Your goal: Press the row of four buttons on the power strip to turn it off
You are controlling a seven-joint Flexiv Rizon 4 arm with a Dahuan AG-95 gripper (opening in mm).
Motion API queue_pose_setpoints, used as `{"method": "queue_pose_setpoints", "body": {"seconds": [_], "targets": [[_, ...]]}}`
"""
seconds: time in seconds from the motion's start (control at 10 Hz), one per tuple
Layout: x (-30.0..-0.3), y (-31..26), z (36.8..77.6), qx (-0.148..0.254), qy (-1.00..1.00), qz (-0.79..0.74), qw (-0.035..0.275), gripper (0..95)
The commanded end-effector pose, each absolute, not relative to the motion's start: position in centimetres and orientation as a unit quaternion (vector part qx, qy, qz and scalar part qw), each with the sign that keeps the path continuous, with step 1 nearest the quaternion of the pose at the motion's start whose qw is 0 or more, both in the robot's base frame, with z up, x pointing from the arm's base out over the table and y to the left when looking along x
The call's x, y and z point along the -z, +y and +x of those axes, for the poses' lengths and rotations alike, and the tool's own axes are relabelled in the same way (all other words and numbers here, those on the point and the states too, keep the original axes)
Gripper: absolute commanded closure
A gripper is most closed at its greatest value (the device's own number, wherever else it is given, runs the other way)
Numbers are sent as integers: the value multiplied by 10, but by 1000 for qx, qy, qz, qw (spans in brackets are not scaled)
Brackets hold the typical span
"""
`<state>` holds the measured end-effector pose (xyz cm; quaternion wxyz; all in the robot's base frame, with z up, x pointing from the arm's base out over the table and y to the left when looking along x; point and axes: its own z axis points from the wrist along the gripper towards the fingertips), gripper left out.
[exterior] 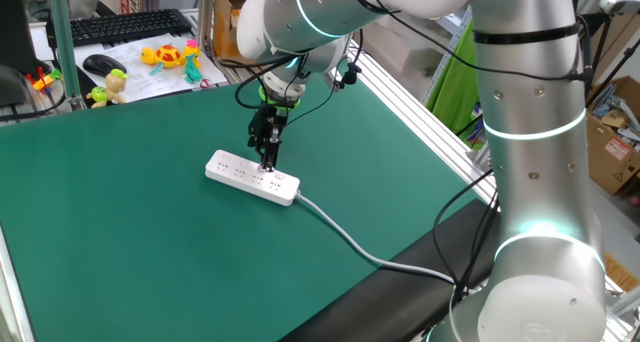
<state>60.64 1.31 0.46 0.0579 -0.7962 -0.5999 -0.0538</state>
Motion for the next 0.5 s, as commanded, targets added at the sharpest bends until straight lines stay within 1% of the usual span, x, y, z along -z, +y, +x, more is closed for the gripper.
{"method": "queue_pose_setpoints", "body": {"seconds": [0.1,0.5], "targets": [[-5,18,607,51,-597,-799,57,0],[-8,23,612,52,-599,-797,54,0]]}}
